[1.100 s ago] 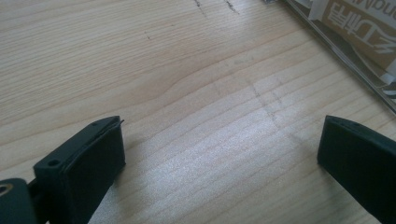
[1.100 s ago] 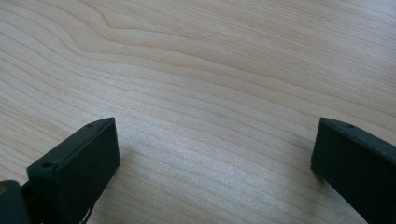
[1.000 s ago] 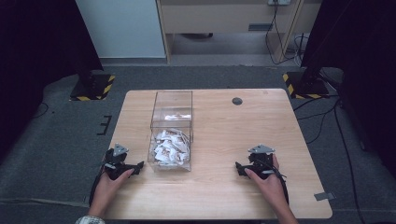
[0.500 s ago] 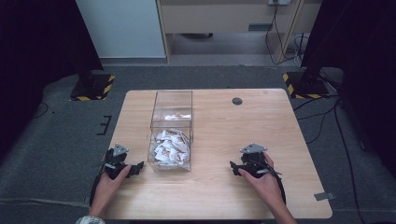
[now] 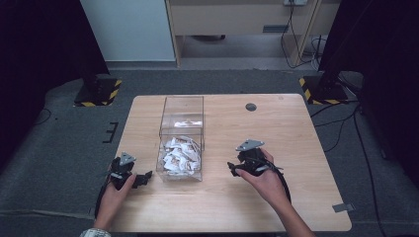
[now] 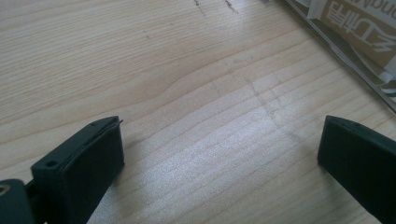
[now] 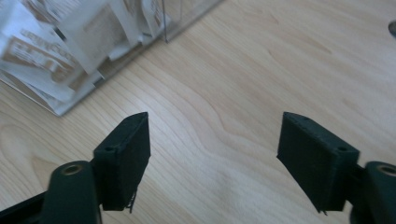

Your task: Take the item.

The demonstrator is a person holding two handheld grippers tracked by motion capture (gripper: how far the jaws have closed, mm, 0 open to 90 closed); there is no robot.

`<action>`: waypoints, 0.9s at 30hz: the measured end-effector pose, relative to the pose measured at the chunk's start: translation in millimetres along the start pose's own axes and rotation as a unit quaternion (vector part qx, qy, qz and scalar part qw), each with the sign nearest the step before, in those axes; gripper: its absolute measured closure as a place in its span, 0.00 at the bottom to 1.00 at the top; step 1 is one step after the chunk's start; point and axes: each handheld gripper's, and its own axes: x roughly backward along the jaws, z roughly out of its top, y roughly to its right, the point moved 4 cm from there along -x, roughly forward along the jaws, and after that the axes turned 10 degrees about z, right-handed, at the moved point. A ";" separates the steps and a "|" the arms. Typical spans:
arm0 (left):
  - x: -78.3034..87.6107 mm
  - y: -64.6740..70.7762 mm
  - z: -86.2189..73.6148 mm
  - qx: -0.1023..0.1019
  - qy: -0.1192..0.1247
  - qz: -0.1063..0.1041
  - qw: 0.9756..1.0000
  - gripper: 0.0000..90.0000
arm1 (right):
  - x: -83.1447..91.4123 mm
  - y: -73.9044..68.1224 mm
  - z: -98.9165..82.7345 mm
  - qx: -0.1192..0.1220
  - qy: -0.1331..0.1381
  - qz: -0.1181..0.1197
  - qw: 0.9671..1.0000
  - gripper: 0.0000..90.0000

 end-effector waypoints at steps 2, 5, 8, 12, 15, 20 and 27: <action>0.0 0.0 0.0 0.000 0.000 0.000 1.000 0.00 | 0.6 -1.6 3.5 0.003 0.000 0.003 1.000 0.33; 0.2 0.1 -0.2 0.001 0.000 0.001 1.000 0.00 | 3.2 -10.1 21.8 0.023 -0.004 0.008 1.000 0.39; 0.3 0.2 -0.3 0.002 -0.001 0.002 1.000 0.00 | 5.4 -16.1 34.1 0.032 -0.006 0.015 0.999 0.44; 0.3 0.2 -0.3 0.002 -0.001 0.002 1.000 0.00 | 7.5 -22.2 48.1 0.047 -0.006 0.020 0.999 0.48; 0.3 0.2 -0.2 0.002 -0.001 0.002 1.000 0.00 | 8.3 -26.0 58.4 0.053 -0.009 0.022 0.998 0.52; 0.3 0.2 -0.3 0.002 -0.001 0.002 1.000 0.00 | 10.4 -33.1 77.0 0.066 -0.003 0.030 0.997 0.58; 0.2 0.2 -0.3 0.002 -0.001 0.002 1.000 0.00 | 14.6 -39.8 100.8 0.083 0.007 0.043 0.996 0.63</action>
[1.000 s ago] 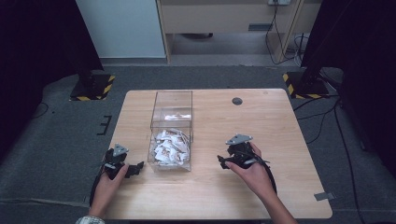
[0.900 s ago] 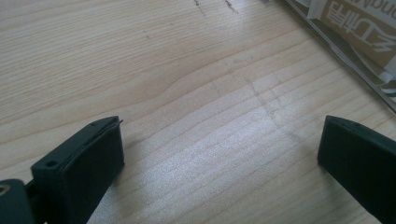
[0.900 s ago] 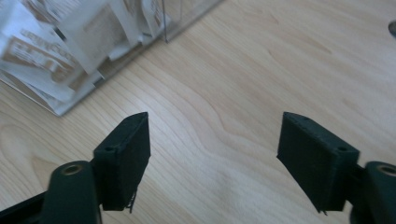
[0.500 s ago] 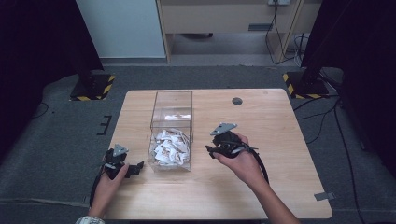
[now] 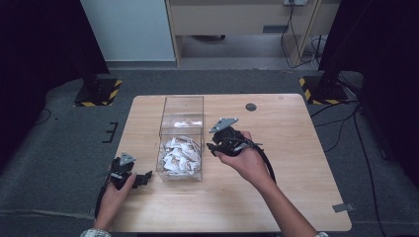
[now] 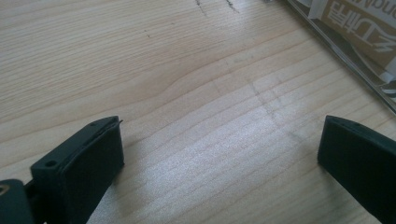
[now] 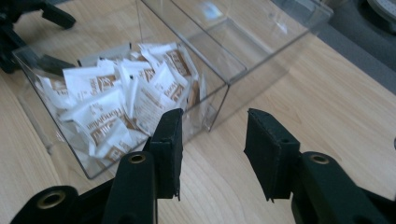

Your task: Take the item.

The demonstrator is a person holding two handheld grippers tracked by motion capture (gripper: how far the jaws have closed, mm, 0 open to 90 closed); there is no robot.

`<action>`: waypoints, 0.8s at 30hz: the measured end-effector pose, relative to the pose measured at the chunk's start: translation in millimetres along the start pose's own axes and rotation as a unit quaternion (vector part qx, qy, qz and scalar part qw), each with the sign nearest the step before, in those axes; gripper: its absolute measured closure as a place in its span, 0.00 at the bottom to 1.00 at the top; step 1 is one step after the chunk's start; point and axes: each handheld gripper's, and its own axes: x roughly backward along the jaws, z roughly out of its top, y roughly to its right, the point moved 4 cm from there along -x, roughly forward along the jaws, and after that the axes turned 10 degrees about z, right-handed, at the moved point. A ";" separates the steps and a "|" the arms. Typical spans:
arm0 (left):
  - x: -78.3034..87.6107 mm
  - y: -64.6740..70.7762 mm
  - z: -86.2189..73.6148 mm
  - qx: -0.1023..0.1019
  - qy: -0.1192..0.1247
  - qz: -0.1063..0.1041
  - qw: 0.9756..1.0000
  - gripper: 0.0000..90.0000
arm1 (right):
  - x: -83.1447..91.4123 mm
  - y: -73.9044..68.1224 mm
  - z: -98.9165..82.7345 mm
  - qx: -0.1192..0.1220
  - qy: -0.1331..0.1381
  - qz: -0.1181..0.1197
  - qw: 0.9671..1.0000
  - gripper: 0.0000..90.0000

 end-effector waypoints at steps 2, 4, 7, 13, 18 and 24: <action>0.0 0.0 0.0 0.000 0.000 0.000 1.000 0.00 | 1.0 -0.9 11.7 0.008 0.003 0.004 1.000 0.65; 0.0 0.0 0.0 0.000 0.000 0.000 1.000 0.00 | 1.1 -2.1 17.9 0.013 0.002 0.007 1.000 0.67; 0.0 0.0 0.0 0.000 0.000 0.000 1.000 0.00 | 0.2 -3.6 23.3 0.017 0.001 0.009 1.000 0.68; -0.1 -0.1 0.0 0.001 0.000 -0.001 1.000 0.00 | -7.9 -9.5 37.7 0.025 0.001 0.017 1.000 0.71; -0.1 -0.1 0.1 0.001 -0.001 0.000 1.000 0.00 | -14.0 -15.0 44.7 0.027 0.008 0.030 0.999 0.75; -0.2 -0.1 0.1 0.001 -0.001 0.000 1.000 0.00 | -25.7 -21.8 47.2 0.032 0.003 0.042 0.999 0.79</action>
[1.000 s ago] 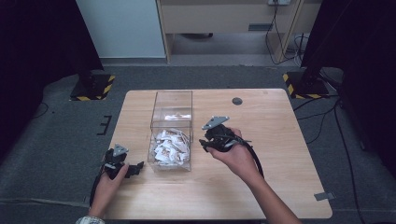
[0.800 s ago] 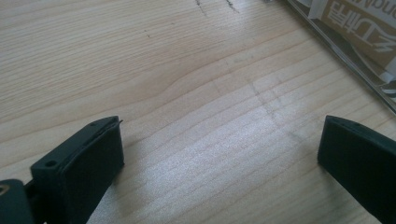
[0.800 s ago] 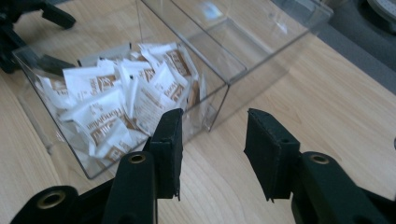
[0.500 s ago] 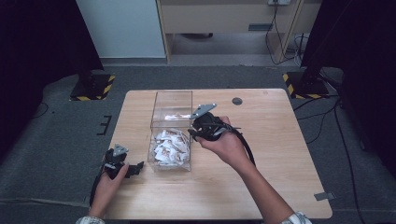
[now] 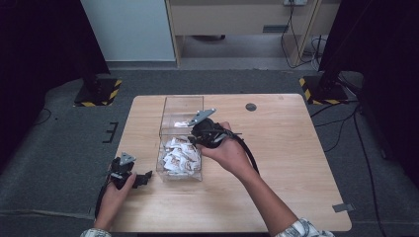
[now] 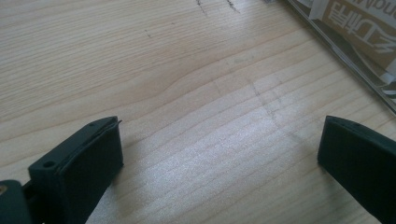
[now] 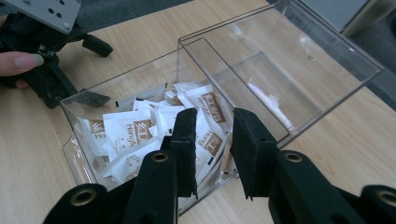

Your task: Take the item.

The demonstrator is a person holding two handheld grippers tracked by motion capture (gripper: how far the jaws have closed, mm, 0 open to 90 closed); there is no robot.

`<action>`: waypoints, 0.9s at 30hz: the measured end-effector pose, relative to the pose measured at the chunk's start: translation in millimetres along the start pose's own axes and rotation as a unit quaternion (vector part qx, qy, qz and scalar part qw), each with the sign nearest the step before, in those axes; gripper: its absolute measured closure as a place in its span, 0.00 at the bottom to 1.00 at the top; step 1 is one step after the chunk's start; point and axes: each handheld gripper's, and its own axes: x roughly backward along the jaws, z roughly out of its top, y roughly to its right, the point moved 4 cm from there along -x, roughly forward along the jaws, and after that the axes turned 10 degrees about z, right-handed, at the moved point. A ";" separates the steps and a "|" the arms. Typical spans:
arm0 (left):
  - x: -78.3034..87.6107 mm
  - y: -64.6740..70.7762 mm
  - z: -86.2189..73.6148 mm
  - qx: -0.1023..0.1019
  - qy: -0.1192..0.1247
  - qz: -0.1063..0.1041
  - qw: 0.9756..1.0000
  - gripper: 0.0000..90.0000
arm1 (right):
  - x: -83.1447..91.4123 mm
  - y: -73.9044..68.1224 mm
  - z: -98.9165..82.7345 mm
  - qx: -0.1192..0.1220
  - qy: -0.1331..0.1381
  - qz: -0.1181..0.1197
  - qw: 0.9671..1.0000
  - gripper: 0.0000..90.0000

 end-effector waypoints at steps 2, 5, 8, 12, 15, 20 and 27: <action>0.0 0.0 0.0 0.000 0.000 0.000 1.000 0.00 | -5.0 -2.3 0.7 0.002 -0.005 0.006 1.000 0.80; 0.0 0.0 0.0 0.000 0.000 0.000 1.000 0.00 | -12.9 -5.3 0.7 0.005 -0.012 0.009 1.000 0.81; 0.0 0.0 0.0 0.000 0.000 0.000 1.000 0.00 | -21.5 -6.9 -0.5 0.007 -0.017 0.013 1.000 0.82; 0.0 -0.1 0.0 -0.001 0.000 0.000 1.000 0.00 | -32.3 -9.3 -5.6 0.002 -0.025 0.021 0.999 0.82; 0.0 0.0 0.0 0.000 0.000 0.000 1.000 0.00 | -36.5 -9.8 -8.8 0.002 -0.027 0.023 0.999 0.82; 0.0 -0.1 0.0 -0.001 0.000 0.000 1.000 0.00 | -47.1 -12.1 -17.0 -0.008 -0.037 0.030 0.999 0.80; -0.1 -0.2 0.1 -0.001 0.000 -0.001 1.000 0.00 | -58.0 -13.7 -23.3 -0.010 -0.050 0.035 0.998 0.78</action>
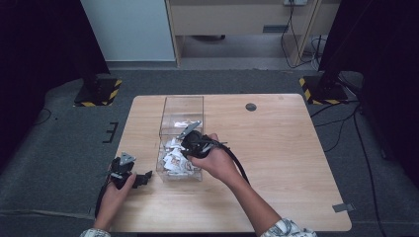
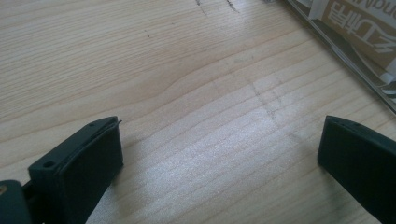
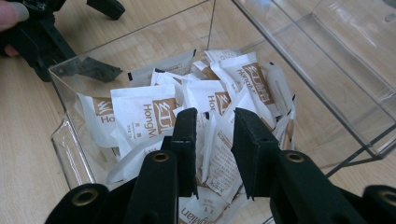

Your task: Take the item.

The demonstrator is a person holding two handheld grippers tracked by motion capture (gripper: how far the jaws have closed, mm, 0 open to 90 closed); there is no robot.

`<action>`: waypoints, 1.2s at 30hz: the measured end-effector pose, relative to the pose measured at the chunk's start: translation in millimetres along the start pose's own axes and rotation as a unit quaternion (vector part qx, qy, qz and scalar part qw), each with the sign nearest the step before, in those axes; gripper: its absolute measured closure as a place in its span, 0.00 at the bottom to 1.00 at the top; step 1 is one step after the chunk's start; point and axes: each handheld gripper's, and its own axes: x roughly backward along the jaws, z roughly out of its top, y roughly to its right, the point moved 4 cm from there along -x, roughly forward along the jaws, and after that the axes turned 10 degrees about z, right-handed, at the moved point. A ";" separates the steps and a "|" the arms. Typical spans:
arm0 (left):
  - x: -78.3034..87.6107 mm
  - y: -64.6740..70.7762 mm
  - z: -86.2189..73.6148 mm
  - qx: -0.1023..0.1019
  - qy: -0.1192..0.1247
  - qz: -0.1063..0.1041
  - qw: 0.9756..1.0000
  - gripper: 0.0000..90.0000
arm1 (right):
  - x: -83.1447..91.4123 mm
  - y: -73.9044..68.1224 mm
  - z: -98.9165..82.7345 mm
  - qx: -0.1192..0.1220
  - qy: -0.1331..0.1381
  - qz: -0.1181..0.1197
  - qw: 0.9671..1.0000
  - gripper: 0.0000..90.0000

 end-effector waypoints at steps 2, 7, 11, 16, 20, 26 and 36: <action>0.0 0.0 0.0 0.000 0.000 0.000 1.000 0.00 | -2.0 0.1 -1.1 -0.002 0.000 0.002 1.000 0.78; 0.0 0.0 0.0 0.000 0.000 0.000 1.000 0.00 | -6.7 -0.3 -4.3 -0.003 -0.006 0.004 1.000 0.78; 0.0 0.0 0.0 0.000 0.000 0.000 1.000 0.00 | -12.6 -0.1 -8.5 -0.008 -0.011 0.007 1.000 0.79; 0.0 0.0 0.0 0.000 0.000 0.000 1.000 0.00 | -14.3 1.3 -10.0 -0.008 -0.014 0.006 1.000 0.81; 0.0 0.0 0.0 0.000 0.000 0.000 1.000 0.00 | -15.6 1.5 -11.0 -0.008 -0.016 0.007 1.000 0.82; 0.0 0.0 0.0 0.000 0.000 0.000 1.000 0.00 | -20.9 0.7 -11.8 -0.010 -0.023 0.004 1.000 0.88; -0.1 -0.1 0.1 -0.001 0.000 -0.001 1.000 0.00 | -16.6 2.4 -11.5 -0.004 -0.021 0.000 1.000 1.00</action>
